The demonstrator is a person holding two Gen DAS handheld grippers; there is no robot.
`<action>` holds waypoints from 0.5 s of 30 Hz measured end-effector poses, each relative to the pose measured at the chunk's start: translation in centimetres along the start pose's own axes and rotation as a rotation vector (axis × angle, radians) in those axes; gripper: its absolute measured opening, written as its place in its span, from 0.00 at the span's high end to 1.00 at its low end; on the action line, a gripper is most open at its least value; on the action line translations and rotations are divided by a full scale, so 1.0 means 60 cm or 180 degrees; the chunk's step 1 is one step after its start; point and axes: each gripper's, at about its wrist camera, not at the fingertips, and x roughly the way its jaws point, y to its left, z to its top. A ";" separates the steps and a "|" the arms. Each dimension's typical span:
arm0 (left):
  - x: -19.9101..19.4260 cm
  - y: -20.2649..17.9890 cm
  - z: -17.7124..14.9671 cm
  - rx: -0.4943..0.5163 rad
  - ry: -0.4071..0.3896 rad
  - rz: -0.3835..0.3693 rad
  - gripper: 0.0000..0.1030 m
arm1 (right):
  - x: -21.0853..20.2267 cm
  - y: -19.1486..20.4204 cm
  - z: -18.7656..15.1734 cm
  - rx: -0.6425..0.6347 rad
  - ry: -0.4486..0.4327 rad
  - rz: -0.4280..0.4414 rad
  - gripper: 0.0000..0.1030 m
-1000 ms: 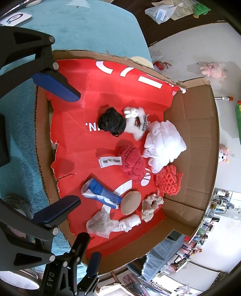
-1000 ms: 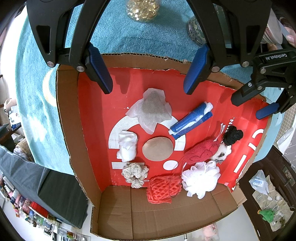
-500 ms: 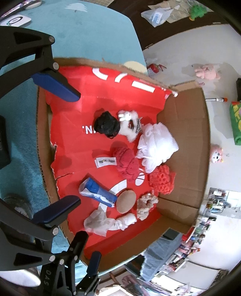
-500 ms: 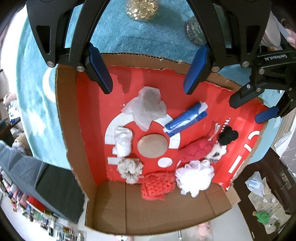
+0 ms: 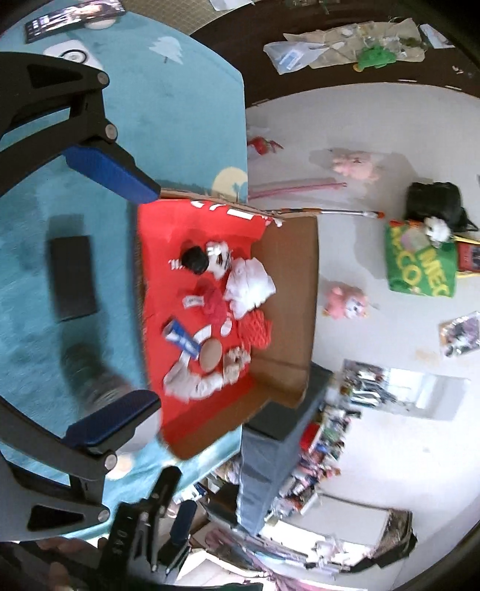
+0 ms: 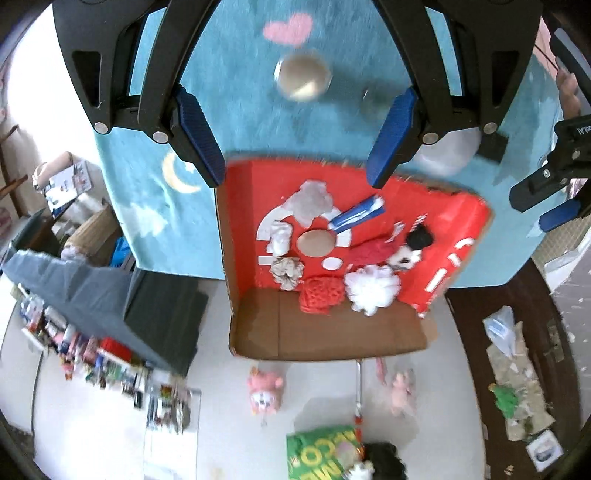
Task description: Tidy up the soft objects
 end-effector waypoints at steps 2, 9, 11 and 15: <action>-0.020 -0.008 -0.027 0.0021 -0.0063 -0.0025 0.00 | -0.028 0.013 -0.036 -0.0041 -0.0114 0.0030 0.10; -0.029 -0.032 -0.137 0.0086 -0.0056 -0.0012 0.00 | -0.060 0.047 -0.161 -0.0093 -0.0260 0.0024 0.09; -0.024 -0.036 -0.158 0.0106 -0.0013 0.0000 0.00 | -0.054 0.049 -0.187 -0.0066 -0.0218 0.0004 0.09; 0.002 -0.037 -0.191 0.0105 0.0138 -0.0012 0.00 | -0.022 0.045 -0.223 0.0006 -0.0069 -0.0007 0.09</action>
